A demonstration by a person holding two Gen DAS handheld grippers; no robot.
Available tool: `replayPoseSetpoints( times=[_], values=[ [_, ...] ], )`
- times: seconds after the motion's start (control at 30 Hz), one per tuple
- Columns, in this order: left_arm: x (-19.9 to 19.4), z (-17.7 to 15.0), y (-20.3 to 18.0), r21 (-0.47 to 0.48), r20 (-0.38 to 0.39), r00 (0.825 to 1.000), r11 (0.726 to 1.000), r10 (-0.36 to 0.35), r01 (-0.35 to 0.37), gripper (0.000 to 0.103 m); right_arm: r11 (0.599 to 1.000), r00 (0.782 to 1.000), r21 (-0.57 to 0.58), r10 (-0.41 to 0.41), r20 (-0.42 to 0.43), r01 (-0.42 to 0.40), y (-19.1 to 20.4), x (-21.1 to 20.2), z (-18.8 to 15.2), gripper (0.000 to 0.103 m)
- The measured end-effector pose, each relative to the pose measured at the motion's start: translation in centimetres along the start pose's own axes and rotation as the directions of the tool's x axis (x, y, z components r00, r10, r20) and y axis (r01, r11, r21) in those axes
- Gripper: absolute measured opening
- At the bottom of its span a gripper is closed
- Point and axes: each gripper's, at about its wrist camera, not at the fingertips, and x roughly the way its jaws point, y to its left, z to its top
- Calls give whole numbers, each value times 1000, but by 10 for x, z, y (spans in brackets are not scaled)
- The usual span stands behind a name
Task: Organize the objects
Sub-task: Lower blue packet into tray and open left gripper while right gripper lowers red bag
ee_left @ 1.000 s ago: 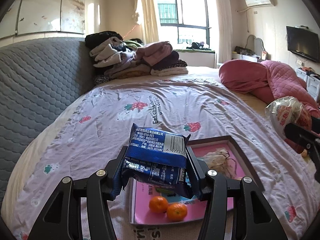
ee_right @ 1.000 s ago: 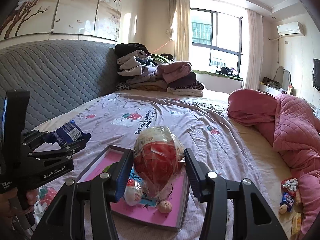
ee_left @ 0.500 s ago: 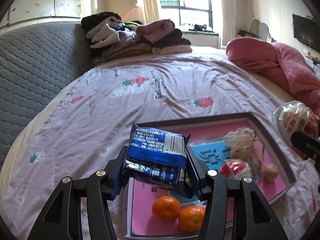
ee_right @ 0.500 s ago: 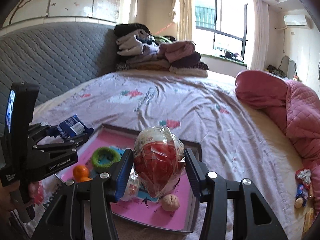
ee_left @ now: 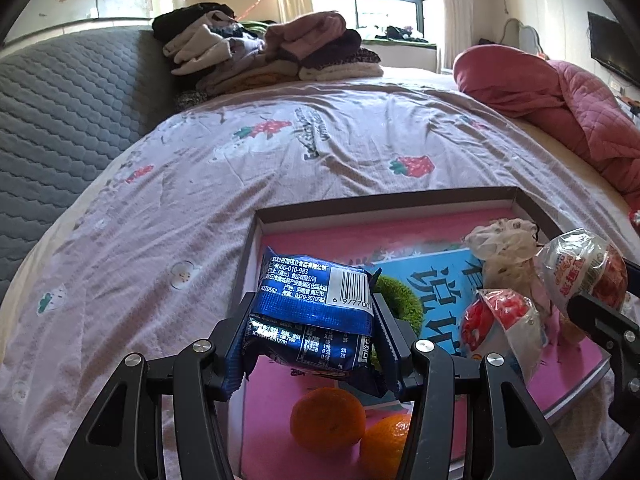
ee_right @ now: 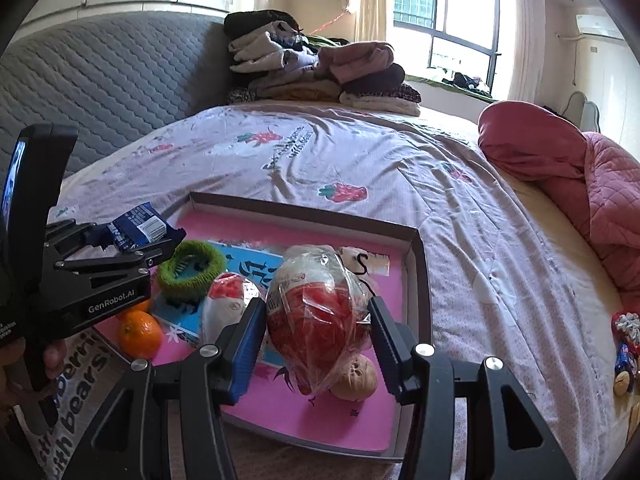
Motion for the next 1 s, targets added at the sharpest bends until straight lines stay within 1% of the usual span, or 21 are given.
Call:
replayPoseSetpoints(
  times=[0.2,0.3,0.43,0.57,0.67,1.0],
  values=[
    [10,-2,-4,20,-30,1000,1000,2,-1,56,1000,999,-11,-3,-34,3,2,10,-4,52],
    [15,-2,-5,24,-44,999,1000,-10,11,56,999,999,-41,-24,-48,22,7,15,-8,52],
    [20,-3,-8,34,-60,998,999,-17,19,56,999,998,-41,-22,-57,20,8,18,-9,52],
    [21,-4,-9,32,-77,996,998,-51,53,56,998,997,-49,-29,-68,25,8,22,-10,52],
    [23,-4,-10,40,-82,995,998,-50,53,57,999,997,-41,-26,-70,23,8,23,-10,52],
    [25,-3,-7,24,-98,993,997,-68,71,58,1000,996,-6,-1,-87,0,2,23,-14,52]
  ],
)
